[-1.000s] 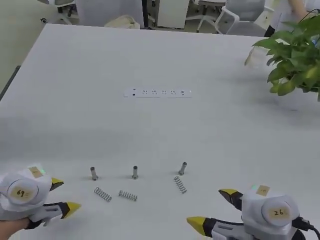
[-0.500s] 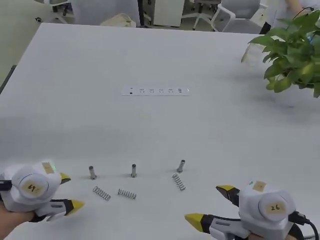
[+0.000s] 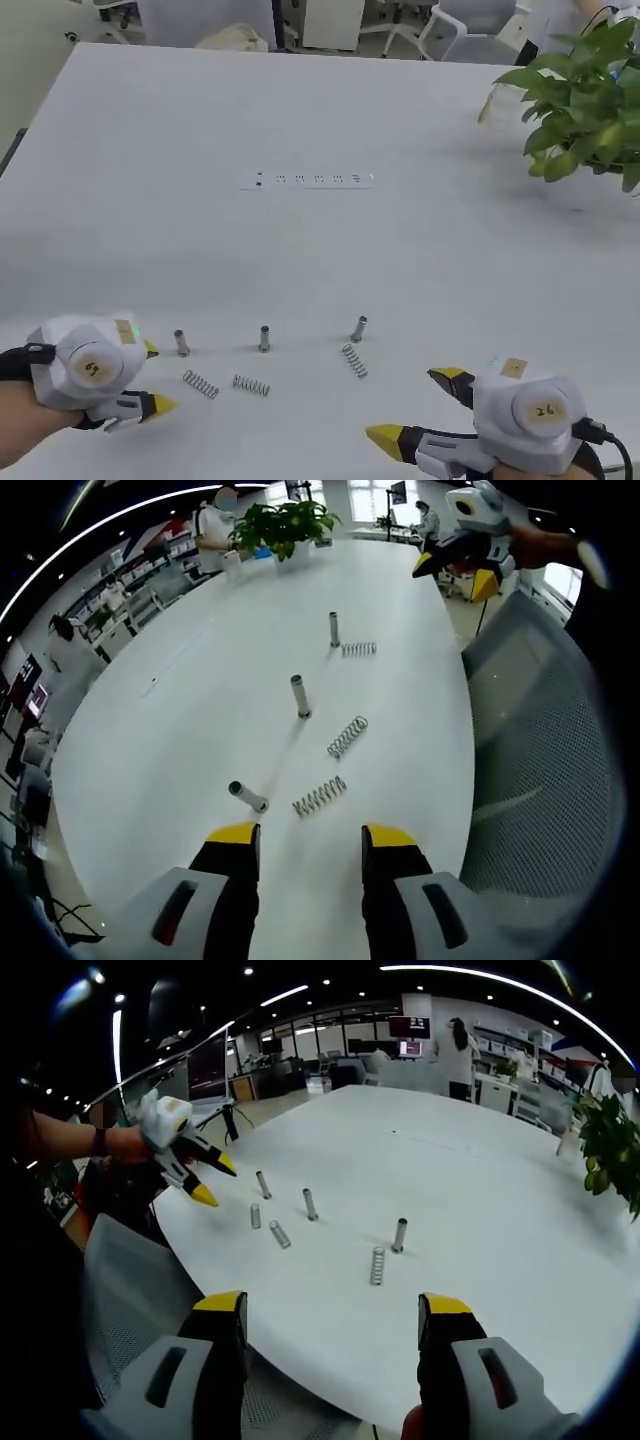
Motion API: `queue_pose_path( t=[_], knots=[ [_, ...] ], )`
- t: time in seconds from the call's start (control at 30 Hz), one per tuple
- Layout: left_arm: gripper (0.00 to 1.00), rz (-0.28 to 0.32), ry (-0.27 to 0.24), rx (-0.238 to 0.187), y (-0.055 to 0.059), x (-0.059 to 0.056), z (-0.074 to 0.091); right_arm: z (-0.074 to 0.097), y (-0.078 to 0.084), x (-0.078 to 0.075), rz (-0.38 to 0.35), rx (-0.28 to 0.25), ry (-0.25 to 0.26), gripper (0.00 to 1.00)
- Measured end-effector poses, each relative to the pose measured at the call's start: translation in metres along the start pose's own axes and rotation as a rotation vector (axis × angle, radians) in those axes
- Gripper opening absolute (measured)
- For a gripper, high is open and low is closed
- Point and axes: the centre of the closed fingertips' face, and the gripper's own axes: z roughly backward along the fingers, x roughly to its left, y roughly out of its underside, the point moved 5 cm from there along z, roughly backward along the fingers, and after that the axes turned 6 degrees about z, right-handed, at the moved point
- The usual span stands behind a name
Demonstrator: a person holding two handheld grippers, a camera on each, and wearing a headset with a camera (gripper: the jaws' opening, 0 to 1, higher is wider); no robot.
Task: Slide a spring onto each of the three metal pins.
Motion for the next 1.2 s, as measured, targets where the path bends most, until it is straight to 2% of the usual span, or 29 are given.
queue_pose_path(
  t=[0.3,0.4,0.63,0.87,1.03,1.2],
  knots=[
    [0.32,-0.06,0.039,0.017,-0.009,-0.004,-0.017,-0.001,0.0,0.002,-0.001,0.002,-0.003,0.68],
    [0.29,-0.085,0.051,0.033,-0.009,-0.004,-0.027,-0.001,0.0,0.002,-0.003,0.002,-0.004,0.68],
    [0.28,-0.1,0.084,0.053,-0.012,-0.006,-0.043,0.0,0.0,0.001,-0.002,0.007,-0.005,0.68],
    [0.27,-0.086,0.112,0.074,-0.007,-0.006,-0.054,0.002,-0.001,-0.003,-0.006,0.004,0.003,0.67],
    [0.26,-0.027,0.128,0.08,-0.001,-0.009,-0.059,0.001,0.0,-0.004,-0.012,0.004,0.004,0.67],
    [0.25,-0.023,0.133,0.098,0.006,-0.013,-0.058,0.0,0.0,-0.002,-0.01,0.006,-0.003,0.67]
  ],
)
